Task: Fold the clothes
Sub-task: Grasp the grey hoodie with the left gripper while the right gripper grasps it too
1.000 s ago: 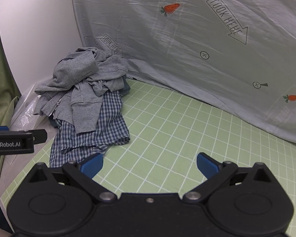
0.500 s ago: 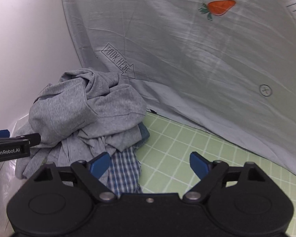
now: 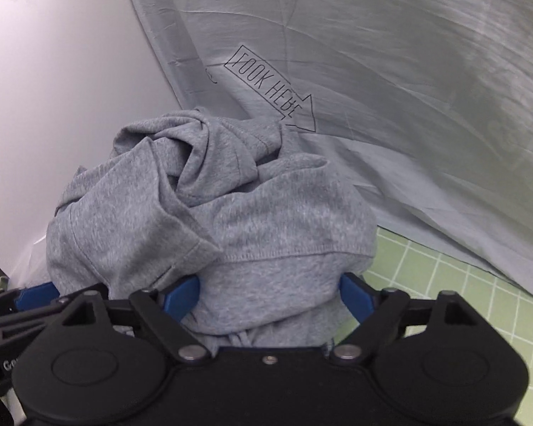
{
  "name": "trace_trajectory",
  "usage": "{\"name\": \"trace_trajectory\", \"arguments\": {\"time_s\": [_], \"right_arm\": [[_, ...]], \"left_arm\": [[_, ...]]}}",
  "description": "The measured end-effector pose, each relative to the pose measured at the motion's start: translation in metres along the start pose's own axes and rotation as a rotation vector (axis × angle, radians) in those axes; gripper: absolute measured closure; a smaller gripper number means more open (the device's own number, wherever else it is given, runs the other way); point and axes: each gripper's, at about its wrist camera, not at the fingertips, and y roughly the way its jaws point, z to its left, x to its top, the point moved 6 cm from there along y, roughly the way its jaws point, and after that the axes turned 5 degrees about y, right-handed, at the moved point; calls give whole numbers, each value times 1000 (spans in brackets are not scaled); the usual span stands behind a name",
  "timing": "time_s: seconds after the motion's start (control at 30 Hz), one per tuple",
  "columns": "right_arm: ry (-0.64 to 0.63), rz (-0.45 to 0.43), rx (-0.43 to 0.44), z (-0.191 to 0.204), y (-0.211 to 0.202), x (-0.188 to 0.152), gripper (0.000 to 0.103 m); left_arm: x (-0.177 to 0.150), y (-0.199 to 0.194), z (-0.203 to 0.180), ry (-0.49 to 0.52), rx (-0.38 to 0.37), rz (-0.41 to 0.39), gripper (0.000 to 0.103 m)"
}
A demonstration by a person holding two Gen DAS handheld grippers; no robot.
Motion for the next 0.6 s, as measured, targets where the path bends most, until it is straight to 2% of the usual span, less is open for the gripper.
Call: {"name": "trace_trajectory", "arguments": {"time_s": [0.03, 0.07, 0.1, 0.23, 0.43, 0.5, 0.6], "right_arm": [[17, -1, 44, 0, -2, -1, 48], [12, -14, 84, 2, -8, -3, 75], [-15, -37, 96, 6, -16, -6, 94], [-126, -147, 11, 13, -56, -16, 95], [-107, -286, -176, -28, -141, -35, 97], [-54, -301, -223, -53, -172, -46, 98], [-41, -326, -340, -85, -220, -72, 98]], "left_arm": [[0, -1, 0, 0, 5, -1, 73], [-1, -4, 1, -1, 12, -4, 79], [-1, -7, 2, -6, 14, -8, 83], [0, -27, 5, -18, 9, -33, 91], [-6, -78, -8, 16, -36, -79, 93], [-13, -97, -20, 37, -55, -85, 94], [-24, -127, -36, 66, -89, -95, 94]]}}
